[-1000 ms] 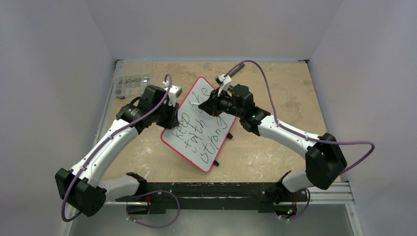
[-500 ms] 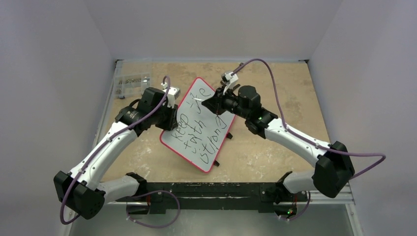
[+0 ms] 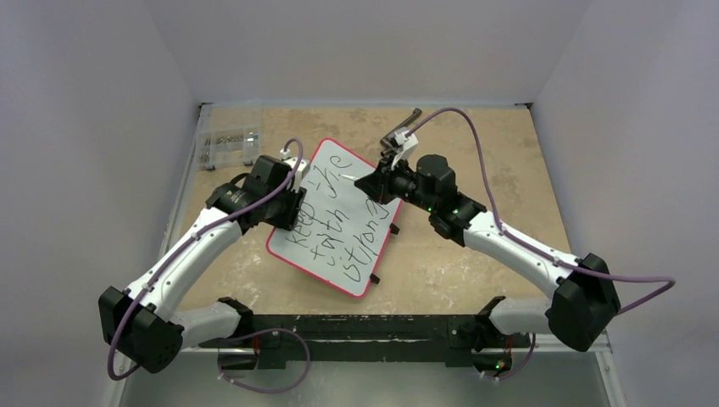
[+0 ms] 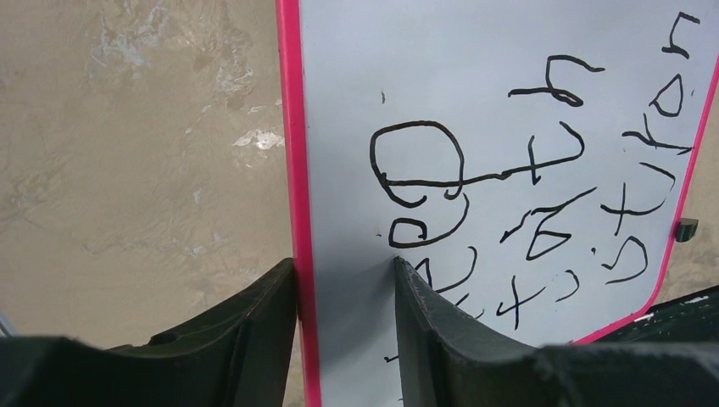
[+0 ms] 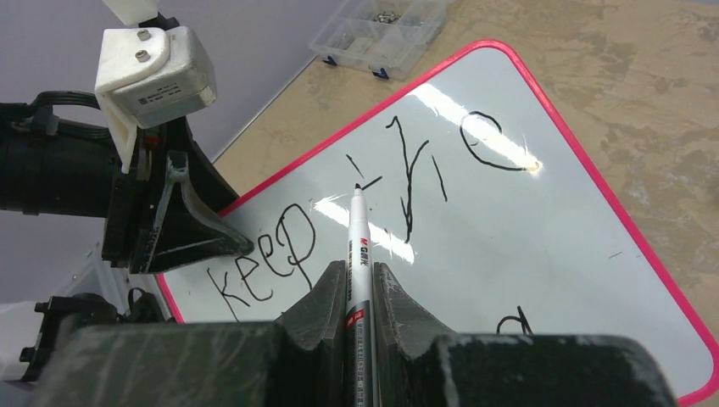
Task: Write a sentence on the whiteboard
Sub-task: Write a sentence on the whiteboard, then close the whiteboard marker at the center of the board.
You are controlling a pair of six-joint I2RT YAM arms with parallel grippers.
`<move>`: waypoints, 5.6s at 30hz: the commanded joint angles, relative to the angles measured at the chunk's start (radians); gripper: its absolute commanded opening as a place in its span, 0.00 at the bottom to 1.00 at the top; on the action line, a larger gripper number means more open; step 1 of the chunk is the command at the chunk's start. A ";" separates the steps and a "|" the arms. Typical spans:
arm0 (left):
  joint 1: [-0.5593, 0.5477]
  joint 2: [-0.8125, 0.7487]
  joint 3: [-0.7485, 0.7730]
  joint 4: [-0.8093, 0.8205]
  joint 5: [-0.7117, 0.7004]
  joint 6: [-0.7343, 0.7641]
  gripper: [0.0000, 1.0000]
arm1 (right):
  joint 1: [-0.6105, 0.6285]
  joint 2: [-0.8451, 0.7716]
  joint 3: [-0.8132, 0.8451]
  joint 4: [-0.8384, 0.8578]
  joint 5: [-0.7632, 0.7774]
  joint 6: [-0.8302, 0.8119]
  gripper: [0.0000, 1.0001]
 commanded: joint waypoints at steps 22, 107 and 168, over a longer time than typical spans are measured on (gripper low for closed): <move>-0.068 -0.001 0.009 -0.045 0.175 -0.106 0.45 | -0.001 -0.122 -0.001 -0.092 0.138 -0.041 0.00; -0.025 0.285 -0.238 0.402 -0.025 -0.397 0.43 | -0.039 -0.319 0.058 -0.293 0.139 -0.080 0.00; -0.051 -0.400 -0.108 0.192 0.282 0.614 0.00 | -0.035 -0.222 0.154 -0.312 -0.513 -0.156 0.00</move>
